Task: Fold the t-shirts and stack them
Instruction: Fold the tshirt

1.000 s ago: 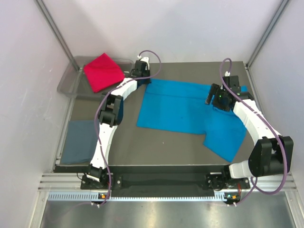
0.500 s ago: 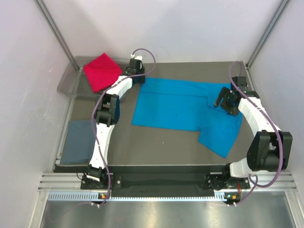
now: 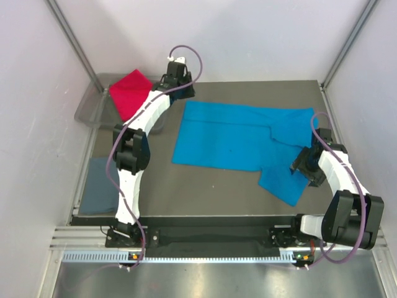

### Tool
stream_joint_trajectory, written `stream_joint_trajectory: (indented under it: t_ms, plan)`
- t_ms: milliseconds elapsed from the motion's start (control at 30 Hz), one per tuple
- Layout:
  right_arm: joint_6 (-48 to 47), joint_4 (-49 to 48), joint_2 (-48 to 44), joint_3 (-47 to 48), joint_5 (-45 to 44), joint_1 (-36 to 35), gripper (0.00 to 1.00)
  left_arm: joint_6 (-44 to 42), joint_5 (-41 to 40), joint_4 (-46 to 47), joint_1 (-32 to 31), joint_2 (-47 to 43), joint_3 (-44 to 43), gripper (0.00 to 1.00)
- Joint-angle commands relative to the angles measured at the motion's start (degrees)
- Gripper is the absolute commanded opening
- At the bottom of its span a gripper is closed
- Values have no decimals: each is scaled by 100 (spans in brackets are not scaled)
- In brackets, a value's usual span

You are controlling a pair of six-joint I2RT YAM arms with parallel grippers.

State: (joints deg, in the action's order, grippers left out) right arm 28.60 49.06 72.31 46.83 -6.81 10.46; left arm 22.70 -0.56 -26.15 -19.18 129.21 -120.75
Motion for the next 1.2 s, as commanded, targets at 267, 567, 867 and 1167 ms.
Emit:
stream_joint_trajectory:
  t_ms: [267,567,867,1167]
  plan:
    - [-161,-11,-419,-113,100,220,74,796,373,-56,-314,-3706,4241,37]
    - [-346,-309,-833,-323,470,176,75,3204,21,204,-148,-5256,6800,39]
    - [-355,-415,-798,-420,531,167,75,4269,311,575,151,-4475,7144,42]
    - [-337,-309,-1017,-455,373,158,75,4129,-74,752,257,-3816,7188,46]
